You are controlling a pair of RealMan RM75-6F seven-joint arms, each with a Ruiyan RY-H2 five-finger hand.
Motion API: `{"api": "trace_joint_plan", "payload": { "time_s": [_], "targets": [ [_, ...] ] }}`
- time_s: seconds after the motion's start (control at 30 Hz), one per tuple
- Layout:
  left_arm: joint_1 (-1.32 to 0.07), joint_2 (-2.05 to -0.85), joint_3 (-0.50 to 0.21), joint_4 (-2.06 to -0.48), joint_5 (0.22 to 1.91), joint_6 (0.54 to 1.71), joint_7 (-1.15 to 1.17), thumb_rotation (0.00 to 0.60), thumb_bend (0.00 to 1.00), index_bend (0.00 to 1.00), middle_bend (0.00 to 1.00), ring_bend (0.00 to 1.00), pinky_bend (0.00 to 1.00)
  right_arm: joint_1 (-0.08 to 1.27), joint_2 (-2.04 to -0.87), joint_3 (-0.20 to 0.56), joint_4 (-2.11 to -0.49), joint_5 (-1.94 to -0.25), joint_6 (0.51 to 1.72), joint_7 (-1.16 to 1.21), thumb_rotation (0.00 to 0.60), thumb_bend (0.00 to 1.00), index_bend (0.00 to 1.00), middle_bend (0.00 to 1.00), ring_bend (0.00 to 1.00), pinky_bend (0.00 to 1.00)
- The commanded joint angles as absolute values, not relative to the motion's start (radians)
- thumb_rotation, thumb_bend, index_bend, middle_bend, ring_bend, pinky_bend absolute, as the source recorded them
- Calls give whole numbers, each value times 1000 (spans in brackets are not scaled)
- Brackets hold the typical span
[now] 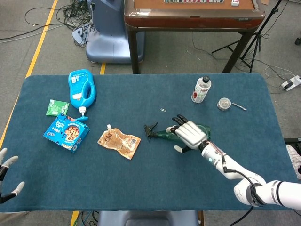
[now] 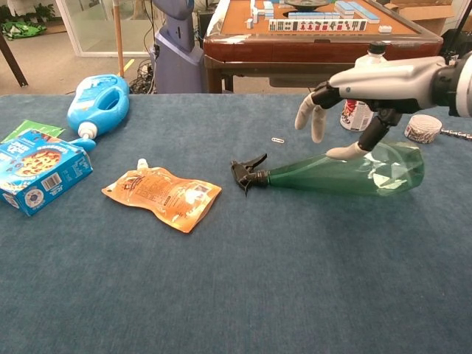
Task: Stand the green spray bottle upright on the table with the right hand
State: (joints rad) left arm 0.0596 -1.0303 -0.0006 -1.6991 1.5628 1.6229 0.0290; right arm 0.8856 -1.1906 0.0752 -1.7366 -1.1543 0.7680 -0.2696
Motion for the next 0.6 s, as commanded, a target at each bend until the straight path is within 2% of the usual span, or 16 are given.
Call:
{"api": "trace_joint_plan", "payload": {
  "time_s": [0.03, 0.13, 0.33, 0.6],
  "targets": [
    [64, -1030, 0, -1694, 1559, 1627, 22, 600, 255, 193, 10, 44, 44, 945, -1236, 112, -1713, -1054, 721, -315, 467, 581, 203, 317, 41, 0],
    [69, -1029, 1, -1685, 1554, 1630, 12, 600, 255, 193, 9, 44, 44, 987, -1277, 123, -1668, -964, 698, -354, 468, 715, 203, 319, 41, 0],
    [74, -1034, 5, -1669, 1551, 1630, -5, 600, 255, 193, 9, 44, 44, 1058, -1346, 106, -1571, -783, 672, -429, 468, 869, 203, 340, 41, 0],
    [74, -1037, 6, -1660, 1550, 1625, -14, 600, 255, 193, 9, 43, 44, 1101, -1400, 63, -1469, -616, 639, -454, 466, 889, 203, 354, 41, 0]
  ]
}}
